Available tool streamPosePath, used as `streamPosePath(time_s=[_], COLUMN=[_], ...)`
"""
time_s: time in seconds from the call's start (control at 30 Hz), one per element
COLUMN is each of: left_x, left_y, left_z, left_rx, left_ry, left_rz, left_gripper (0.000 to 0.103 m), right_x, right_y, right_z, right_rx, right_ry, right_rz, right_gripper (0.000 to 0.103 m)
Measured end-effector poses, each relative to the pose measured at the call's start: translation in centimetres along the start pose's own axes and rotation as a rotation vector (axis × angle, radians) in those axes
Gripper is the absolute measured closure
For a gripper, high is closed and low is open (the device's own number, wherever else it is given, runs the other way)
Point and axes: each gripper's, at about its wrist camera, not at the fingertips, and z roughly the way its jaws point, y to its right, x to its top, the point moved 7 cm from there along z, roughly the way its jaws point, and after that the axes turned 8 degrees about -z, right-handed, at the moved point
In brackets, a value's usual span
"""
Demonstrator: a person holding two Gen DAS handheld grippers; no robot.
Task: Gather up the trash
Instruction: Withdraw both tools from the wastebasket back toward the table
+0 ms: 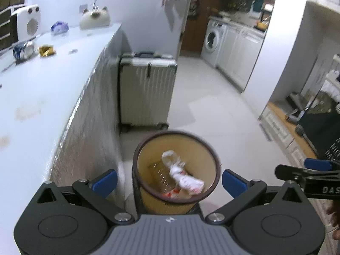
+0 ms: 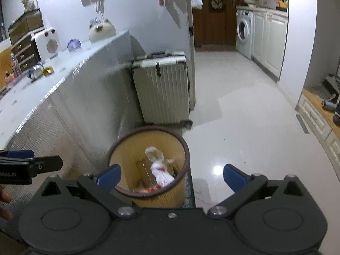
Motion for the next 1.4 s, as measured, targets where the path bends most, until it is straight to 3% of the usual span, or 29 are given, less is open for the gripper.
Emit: streamPosePath(time_s=[0.2, 0.4, 0.73, 0.93, 1.2, 1.4], left_x=[3.0, 6.1, 10.7, 15.0, 23.1, 27.9], left_y=[0.2, -1.1, -7.5, -12.1, -19.2, -25.3], left_z=[-4.0, -7.9, -12.7, -15.2, -15.3, -10.6], left_rx=[-0.029, -0.011, 0.085, 0.126, 0.106, 0.077], left_ry=[0.113, 0.235, 0.364, 0.441, 0.556, 0.572], left_rz=[0.029, 0.05, 0.06, 0.037, -0.116, -0.291], left_gripper=[0.0, 0.0, 0.0, 0.0, 0.0, 0.0], right_x=[2.7, 5.6, 10.3, 13.9, 19.6, 24.8], right_y=[-1.4, -3.8, -9.4, -12.9, -17.8, -22.3], right_z=[-2.2, -3.0, -1.9, -0.8, 1.6, 4.2], right_rx=[0.008, 0.029, 0.086, 0.119, 0.202, 0.225], right_ry=[0.086, 0.149, 0.22, 0.255, 0.312, 0.367], right_rz=[-0.021, -0.059, -0.118, -0.162, -0.207, -0.301], right_gripper=[0.0, 0.0, 0.0, 0.0, 0.0, 0.0])
